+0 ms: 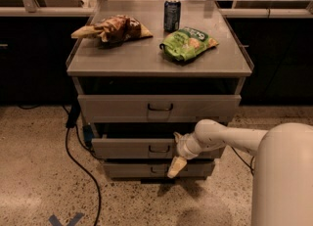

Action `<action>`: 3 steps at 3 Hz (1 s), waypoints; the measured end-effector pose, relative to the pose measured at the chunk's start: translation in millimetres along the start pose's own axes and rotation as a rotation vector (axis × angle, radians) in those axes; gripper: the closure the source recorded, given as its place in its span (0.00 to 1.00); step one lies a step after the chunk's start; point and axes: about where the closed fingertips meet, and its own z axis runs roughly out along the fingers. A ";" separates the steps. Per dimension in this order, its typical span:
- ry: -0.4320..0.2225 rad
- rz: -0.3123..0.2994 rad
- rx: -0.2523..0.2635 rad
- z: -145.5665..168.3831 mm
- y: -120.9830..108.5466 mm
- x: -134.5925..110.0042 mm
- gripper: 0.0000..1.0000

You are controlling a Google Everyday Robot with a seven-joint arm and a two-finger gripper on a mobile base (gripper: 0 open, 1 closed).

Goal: Open middle drawer

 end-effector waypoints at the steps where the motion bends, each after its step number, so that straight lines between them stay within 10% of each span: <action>1: -0.002 0.032 -0.007 -4.0 22.7 -6.7 0.00; 2: 0.004 0.092 -0.022 -11.8 88.5 -20.5 0.00; 3: 0.004 0.092 -0.023 -11.7 88.7 -20.5 0.00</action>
Offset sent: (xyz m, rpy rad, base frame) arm -0.1236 0.0432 0.0352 0.0340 0.0648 -0.1331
